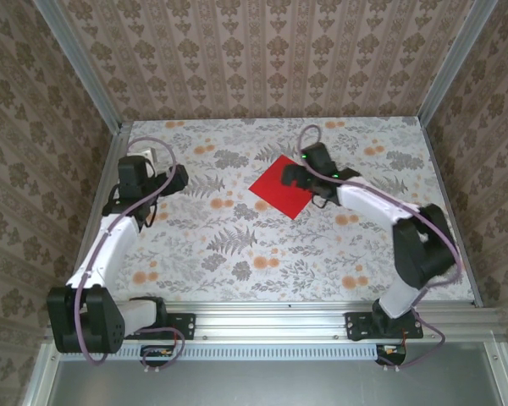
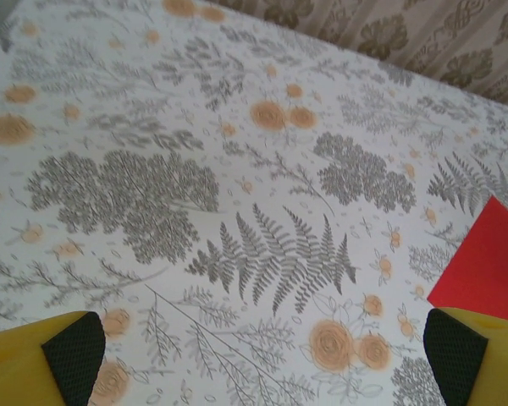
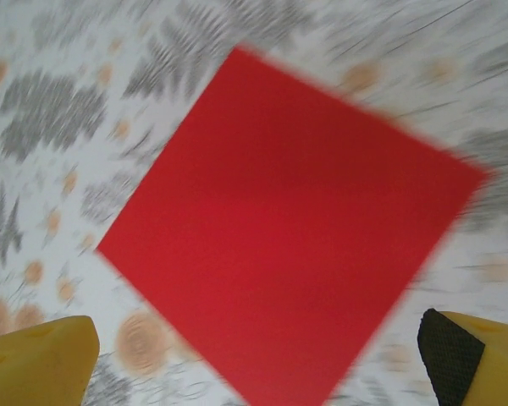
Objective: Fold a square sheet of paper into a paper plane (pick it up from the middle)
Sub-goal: Rotate the square sheet of paper at the center of the table.
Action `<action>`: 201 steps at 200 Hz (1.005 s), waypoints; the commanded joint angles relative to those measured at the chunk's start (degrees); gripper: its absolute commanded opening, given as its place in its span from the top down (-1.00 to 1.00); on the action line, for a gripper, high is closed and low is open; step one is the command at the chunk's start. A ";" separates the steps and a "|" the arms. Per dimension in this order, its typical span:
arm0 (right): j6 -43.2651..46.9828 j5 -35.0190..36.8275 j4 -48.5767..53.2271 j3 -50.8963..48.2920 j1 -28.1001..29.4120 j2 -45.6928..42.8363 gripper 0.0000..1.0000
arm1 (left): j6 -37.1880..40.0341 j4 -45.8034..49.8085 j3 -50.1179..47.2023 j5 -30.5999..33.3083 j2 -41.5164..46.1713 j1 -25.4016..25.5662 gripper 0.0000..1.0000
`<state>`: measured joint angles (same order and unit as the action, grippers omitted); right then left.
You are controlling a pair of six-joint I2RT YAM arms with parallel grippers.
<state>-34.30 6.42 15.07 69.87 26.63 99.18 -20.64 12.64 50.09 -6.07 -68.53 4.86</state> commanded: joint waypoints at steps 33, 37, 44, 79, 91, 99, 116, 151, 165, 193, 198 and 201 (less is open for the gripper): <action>-5.40 -5.14 5.58 16.83 4.73 17.62 -1.00 | -4.70 4.54 0.38 -2.34 -2.66 1.44 -1.00; -5.57 -5.60 5.58 17.55 4.82 18.53 -1.00 | -4.80 4.50 0.27 -2.31 -2.74 1.52 -1.00; -5.75 -6.11 5.30 18.60 4.91 19.83 -0.97 | -4.77 4.41 0.11 -2.22 -2.75 1.70 -1.00; -6.04 -8.39 4.72 21.83 5.18 24.71 -0.81 | -5.39 3.14 -0.99 -1.98 -2.31 2.45 -1.00; -6.12 -8.77 5.48 22.76 5.27 26.32 -0.76 | -5.62 2.61 -1.29 -1.88 -2.31 2.60 -1.00; -6.23 -9.25 5.90 22.99 5.40 26.99 -0.75 | -5.90 2.56 -1.24 -1.76 -2.39 2.67 -0.99; -5.33 -10.51 7.05 23.04 5.75 27.80 -0.74 | -6.53 2.33 -1.33 -2.27 -2.57 2.84 -0.99; 1.25 -15.28 13.03 20.99 7.50 26.18 -0.72 | -6.79 2.47 -0.89 -4.02 -2.96 3.70 -0.98; 4.61 -17.29 15.32 17.22 8.45 23.54 -0.72 | -7.09 2.76 -0.48 -4.55 -3.41 4.15 -0.99; 9.00 -19.96 19.26 4.74 9.31 14.04 -0.72 | -7.53 4.49 1.04 -4.74 -5.16 4.67 -0.96; 9.46 -20.31 19.57 2.57 9.31 12.13 -0.73 | -7.57 4.89 1.35 -4.81 -5.52 4.74 -0.96; 9.92 -20.57 19.79 1.28 9.31 10.72 -0.72 | -7.68 5.06 1.47 -4.83 -5.72 4.82 -0.96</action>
<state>-29.63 -9.13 24.77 80.53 35.27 116.86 -27.11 16.05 49.50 -9.61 -72.49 9.17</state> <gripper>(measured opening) 0.862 0.985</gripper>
